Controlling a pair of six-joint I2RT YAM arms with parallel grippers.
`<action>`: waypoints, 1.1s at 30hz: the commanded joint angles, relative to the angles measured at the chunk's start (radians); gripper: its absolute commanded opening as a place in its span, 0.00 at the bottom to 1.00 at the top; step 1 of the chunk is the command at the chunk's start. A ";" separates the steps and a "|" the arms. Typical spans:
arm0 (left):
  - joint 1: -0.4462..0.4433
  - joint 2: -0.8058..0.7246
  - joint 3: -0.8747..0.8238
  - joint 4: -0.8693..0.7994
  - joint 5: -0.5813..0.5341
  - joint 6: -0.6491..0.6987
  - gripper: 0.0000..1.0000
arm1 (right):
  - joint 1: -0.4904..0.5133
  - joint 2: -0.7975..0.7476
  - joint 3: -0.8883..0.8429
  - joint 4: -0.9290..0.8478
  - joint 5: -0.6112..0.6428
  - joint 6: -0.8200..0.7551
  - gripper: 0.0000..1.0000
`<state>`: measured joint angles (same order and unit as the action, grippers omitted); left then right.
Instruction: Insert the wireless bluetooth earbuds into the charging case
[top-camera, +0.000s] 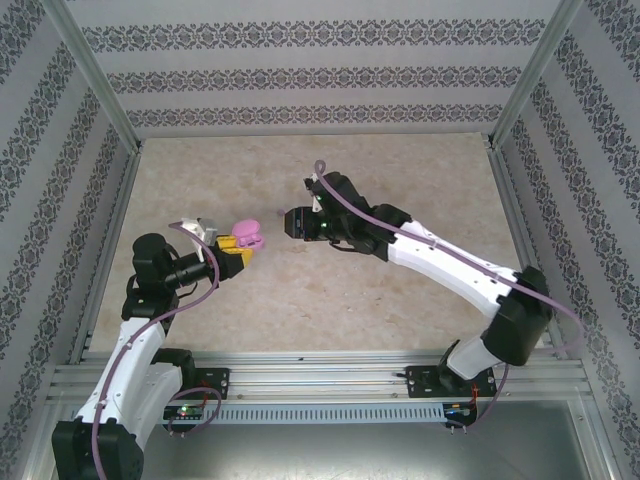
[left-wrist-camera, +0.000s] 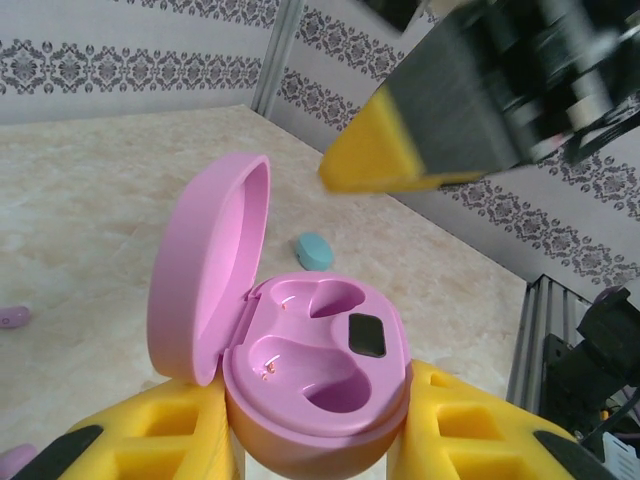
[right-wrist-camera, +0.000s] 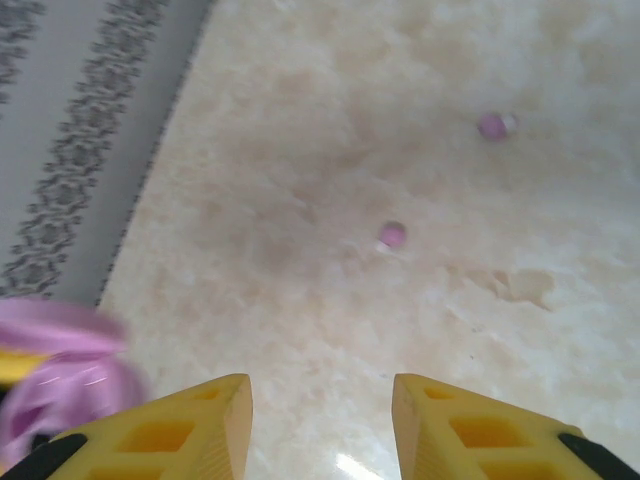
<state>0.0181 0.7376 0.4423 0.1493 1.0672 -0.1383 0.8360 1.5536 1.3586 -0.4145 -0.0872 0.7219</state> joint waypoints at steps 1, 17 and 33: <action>0.016 -0.013 0.030 -0.011 -0.009 0.026 0.22 | 0.000 0.087 -0.010 0.075 -0.021 0.090 0.40; 0.037 -0.030 0.024 -0.014 -0.018 0.040 0.22 | -0.005 0.600 0.303 0.064 -0.092 0.227 0.41; 0.048 -0.040 0.008 0.007 -0.012 0.040 0.23 | 0.021 0.821 0.579 -0.072 -0.009 0.220 0.37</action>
<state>0.0547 0.7132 0.4435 0.1349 1.0416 -0.1127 0.8406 2.3486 1.8782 -0.4297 -0.1287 0.9401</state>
